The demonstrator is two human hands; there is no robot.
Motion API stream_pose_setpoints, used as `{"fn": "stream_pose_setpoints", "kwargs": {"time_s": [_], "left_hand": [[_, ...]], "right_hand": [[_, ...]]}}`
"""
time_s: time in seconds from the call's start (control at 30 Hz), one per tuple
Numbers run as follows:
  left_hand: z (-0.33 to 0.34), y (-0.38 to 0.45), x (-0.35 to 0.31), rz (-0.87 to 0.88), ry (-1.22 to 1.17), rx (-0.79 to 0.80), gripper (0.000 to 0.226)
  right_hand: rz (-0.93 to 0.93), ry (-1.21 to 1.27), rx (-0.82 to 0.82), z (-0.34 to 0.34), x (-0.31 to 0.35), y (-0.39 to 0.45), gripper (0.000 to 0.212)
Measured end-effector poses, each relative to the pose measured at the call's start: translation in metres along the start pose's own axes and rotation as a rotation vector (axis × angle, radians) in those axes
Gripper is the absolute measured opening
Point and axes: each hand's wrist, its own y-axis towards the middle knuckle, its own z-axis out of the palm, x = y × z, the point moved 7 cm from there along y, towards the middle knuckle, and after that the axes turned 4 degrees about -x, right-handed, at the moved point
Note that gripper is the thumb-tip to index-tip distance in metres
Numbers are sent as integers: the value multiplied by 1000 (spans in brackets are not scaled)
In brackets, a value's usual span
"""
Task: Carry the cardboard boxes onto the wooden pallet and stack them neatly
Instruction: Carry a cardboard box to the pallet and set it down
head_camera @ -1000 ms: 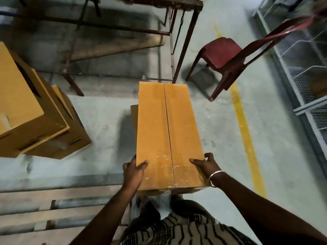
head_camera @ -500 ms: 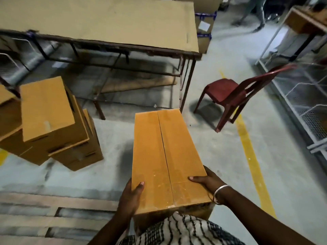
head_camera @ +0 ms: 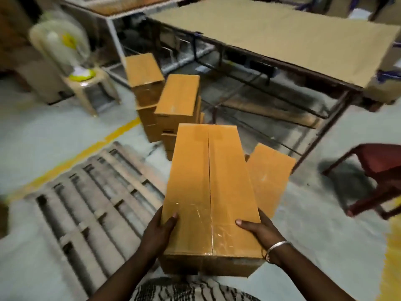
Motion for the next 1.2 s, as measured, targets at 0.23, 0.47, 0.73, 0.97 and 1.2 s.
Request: {"fn": "stream_pose_setpoints", "kwargs": {"time_s": [0.23,0.47,0.73,0.97,1.2], "left_hand": [[-119,-55,79,-120,-115,-237,38],[-242,-104,171,-231,-252,-430,39],[-393,-126,248,-252,-300,-545,38],[-452,-111,264,-240,-319,-538,37],[-474,-72,248,-253,-341,-570,32]], "right_hand": [[-33,-175,244,134,-3,-19,83],[2,-354,443,289,-34,-53,84],[9,-466,526,459,-77,-95,79],[3,-520,512,524,-81,-91,97],[3,-527,596,570,-54,-53,99]]}}
